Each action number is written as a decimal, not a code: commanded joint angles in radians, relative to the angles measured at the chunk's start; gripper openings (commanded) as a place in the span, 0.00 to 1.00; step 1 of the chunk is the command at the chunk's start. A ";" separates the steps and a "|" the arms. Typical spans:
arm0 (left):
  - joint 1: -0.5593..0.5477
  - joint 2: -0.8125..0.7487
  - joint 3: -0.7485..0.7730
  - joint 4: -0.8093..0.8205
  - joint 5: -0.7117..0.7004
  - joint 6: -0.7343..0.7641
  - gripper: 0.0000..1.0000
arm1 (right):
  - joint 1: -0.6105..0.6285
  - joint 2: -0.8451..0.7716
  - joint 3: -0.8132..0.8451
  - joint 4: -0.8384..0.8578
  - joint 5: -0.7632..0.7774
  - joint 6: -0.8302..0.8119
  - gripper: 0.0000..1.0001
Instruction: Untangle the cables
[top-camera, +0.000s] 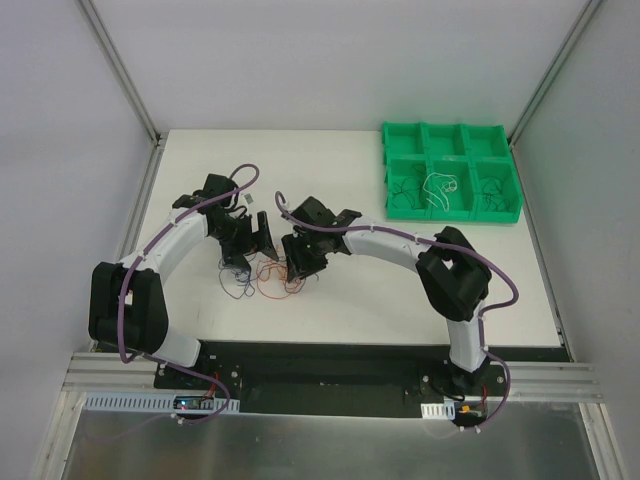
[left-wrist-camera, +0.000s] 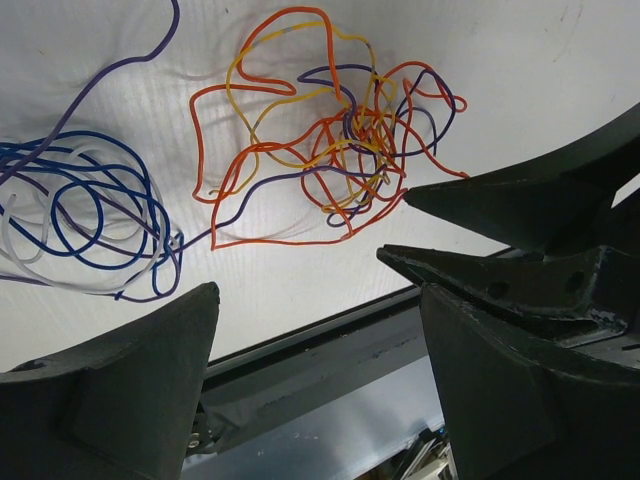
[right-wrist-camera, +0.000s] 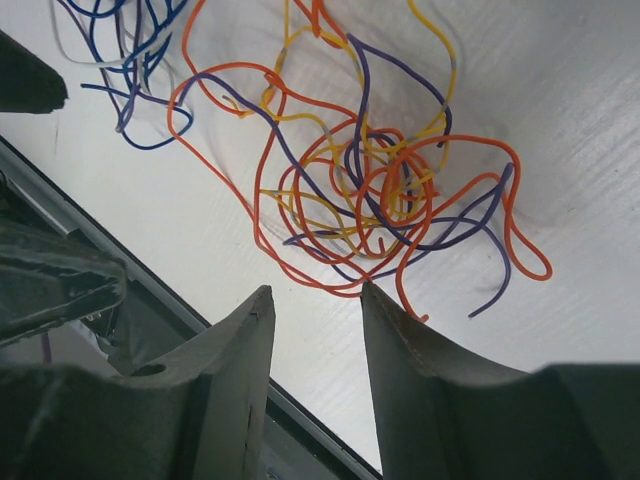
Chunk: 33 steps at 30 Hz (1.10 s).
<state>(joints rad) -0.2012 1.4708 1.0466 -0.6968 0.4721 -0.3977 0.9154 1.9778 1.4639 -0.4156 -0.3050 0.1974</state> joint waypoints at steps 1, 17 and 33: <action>0.002 0.003 0.023 -0.012 0.039 0.039 0.81 | 0.005 -0.054 -0.011 -0.025 0.035 -0.009 0.43; 0.003 0.005 0.018 -0.012 0.063 0.056 0.81 | 0.002 -0.017 0.004 0.021 -0.005 0.008 0.41; 0.003 0.022 0.016 -0.004 0.062 0.049 0.81 | 0.002 0.035 -0.011 0.089 -0.068 0.065 0.29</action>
<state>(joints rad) -0.2012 1.4940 1.0466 -0.6952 0.5171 -0.3626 0.9150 1.9919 1.4582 -0.3614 -0.3420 0.2363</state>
